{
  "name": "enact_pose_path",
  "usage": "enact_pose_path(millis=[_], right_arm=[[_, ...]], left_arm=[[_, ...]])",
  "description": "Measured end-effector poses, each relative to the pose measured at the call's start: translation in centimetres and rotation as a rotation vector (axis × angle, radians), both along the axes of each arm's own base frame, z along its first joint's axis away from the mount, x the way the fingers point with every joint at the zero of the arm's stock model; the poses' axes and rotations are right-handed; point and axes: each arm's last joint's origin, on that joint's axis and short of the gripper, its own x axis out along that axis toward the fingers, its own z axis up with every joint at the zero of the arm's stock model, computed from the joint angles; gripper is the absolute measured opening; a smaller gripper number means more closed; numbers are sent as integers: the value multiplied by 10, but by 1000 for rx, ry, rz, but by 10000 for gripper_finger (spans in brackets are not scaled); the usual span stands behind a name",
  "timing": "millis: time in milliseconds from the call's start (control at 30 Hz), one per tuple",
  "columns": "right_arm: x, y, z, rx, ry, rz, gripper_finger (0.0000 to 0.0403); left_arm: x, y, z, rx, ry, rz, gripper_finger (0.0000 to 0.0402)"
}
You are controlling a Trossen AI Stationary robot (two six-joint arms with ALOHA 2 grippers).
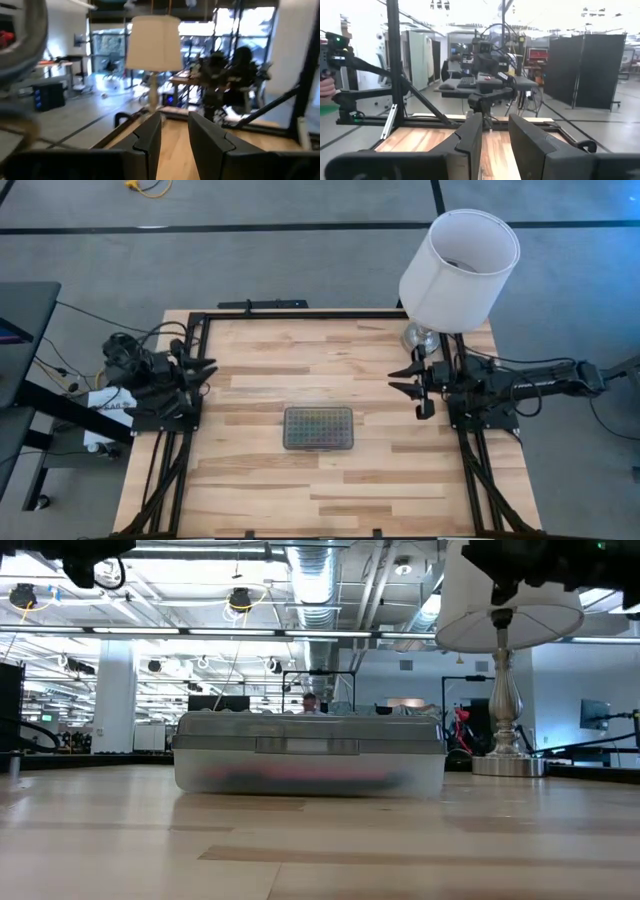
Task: Pick & place school supplies into a supply box
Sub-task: Return to Home Position
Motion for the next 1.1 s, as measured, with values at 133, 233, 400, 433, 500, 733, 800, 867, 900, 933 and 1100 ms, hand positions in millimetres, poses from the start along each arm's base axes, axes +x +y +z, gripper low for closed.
enact_pose_path(millis=[133, 233, 400, 433, 500, 733, 800, 867, 900, 933, 1100], right_arm=[[-2, 1, -14, -12, -41, 3, 92], [-4, -1, -20, -15, -70, -10, 92], [-5, -2, -20, -18, -83, -12, 92], [-4, -1, -20, -25, -83, 3, 92], [-3, -1, -21, -33, -85, 34, 92], [8, 0, -26, -40, -64, 58, 92], [13, 0, -30, -39, -44, 61, 92], [17, 0, -34, -45, -28, 68, 92], [18, 0, -35, -47, -23, 67, 92], [20, -1, -36, -50, -18, 61, 92], [17, -16, -34, -23, -23, 65, 92]], left_arm=[[12, -13, -19, 47, -82, -74, 91], [19, -19, -32, 94, -184, -125, 91], [29, -21, -54, 136, -226, -161, 91], [31, -20, -57, 129, -221, -156, 91], [34, -18, -63, 116, -219, -151, 91], [43, -6, -73, 83, -229, -167, 91], [45, -1, -75, 71, -212, -162, 91], [47, 3, -77, 66, -195, -154, 91], [48, 5, -77, 65, -193, -148, 91], [48, 7, -77, 64, -196, -148, 91], [48, 16, -80, 58, -147, -100, 91]])
